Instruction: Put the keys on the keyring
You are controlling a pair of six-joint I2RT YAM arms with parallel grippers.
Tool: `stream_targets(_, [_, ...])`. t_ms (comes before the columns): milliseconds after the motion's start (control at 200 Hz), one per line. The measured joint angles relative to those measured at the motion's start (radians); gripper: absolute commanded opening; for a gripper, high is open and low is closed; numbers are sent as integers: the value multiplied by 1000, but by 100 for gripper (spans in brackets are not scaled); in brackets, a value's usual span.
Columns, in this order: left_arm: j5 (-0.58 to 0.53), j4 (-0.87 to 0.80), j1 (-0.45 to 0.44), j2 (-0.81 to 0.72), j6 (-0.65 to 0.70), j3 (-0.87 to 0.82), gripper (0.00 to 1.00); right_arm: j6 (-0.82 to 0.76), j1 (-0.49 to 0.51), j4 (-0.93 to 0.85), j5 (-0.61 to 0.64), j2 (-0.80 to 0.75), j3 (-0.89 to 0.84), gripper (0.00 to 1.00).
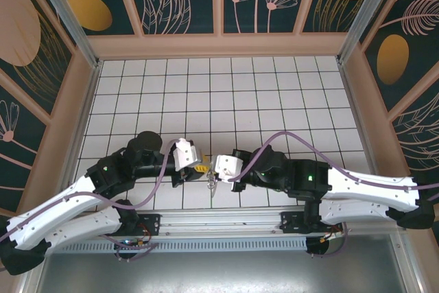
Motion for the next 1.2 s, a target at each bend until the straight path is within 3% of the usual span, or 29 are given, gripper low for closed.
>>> stream_targets(611, [50,20,0,39,20,0,25,-6,5,10,-22,-16,-10,0])
stream_targets(766, [74,42,0,47,26,0,16,-6,5,10,-22,-16,-10,0])
stream_targets(911, [93,43,0,51,26,0,0,-6,4,10,-18,-17,-10,0])
stream_targets(1201, [87,49,0,39,31,-6,0,-6,5,20,-17,-27,-21,0])
